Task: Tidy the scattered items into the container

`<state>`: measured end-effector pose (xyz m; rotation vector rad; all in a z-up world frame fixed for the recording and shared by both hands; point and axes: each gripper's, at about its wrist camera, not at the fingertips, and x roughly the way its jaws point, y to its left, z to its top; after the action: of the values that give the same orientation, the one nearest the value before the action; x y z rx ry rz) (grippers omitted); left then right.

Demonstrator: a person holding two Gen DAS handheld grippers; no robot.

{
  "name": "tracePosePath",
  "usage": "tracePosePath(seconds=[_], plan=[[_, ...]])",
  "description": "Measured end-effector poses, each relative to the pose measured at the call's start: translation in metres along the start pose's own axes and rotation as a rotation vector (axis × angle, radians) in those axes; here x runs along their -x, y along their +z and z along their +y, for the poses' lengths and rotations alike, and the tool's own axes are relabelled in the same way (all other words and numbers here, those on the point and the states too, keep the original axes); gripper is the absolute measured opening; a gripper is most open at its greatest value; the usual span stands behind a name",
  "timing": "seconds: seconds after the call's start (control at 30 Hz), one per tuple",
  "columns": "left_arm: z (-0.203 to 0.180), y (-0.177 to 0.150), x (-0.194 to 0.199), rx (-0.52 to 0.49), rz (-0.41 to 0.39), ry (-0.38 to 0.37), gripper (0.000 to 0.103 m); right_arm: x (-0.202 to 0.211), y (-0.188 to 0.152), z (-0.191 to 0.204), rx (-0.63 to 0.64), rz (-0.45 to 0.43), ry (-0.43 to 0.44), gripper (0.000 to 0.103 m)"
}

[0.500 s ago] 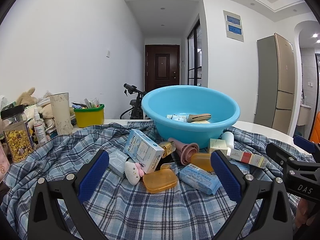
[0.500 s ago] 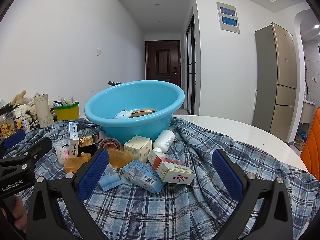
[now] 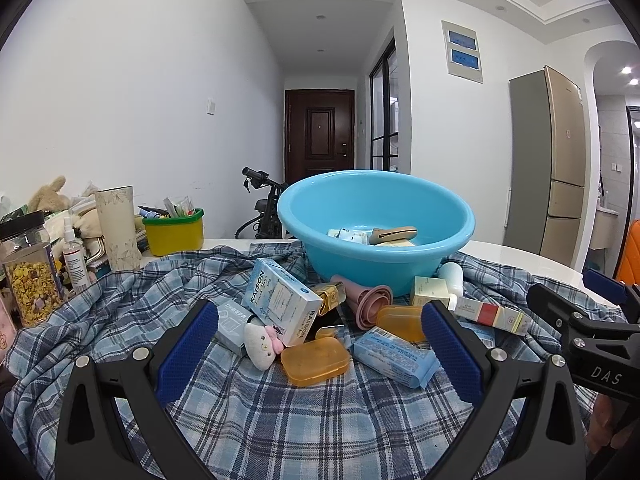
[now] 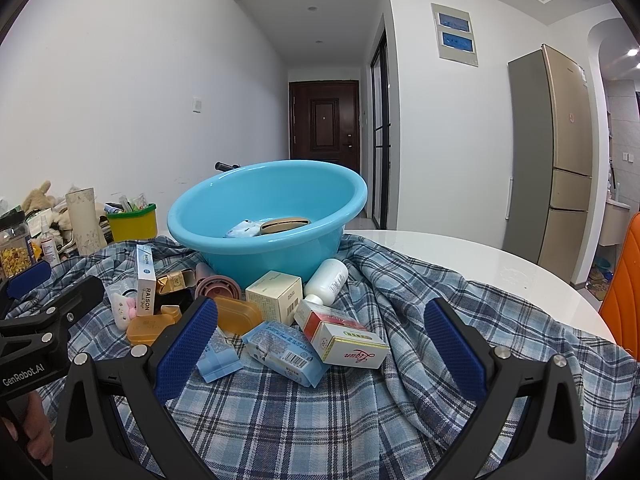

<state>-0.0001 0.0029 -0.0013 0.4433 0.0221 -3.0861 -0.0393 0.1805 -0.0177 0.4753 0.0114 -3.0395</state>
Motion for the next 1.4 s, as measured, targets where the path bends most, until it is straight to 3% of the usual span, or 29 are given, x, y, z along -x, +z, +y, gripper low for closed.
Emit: tracePosePath(seconds=[1.07, 1.3, 1.4], plan=[[-0.0030, 0.0008, -0.0031, -0.015, 0.023, 0.012, 0.103, -0.0031, -0.0011, -0.0001, 0.000, 0.013, 0.004, 0.103], [0.0020, 0.0005, -0.0006, 0.001, 0.012, -0.060, 0.103, -0.0004, -0.0013, 0.0033, 0.009, -0.001, -0.037, 0.103], [-0.0007, 0.0007, 0.0006, -0.008, 0.006, -0.039, 0.103, -0.0005, -0.0009, 0.0024, 0.008, -0.001, -0.039, 0.103]])
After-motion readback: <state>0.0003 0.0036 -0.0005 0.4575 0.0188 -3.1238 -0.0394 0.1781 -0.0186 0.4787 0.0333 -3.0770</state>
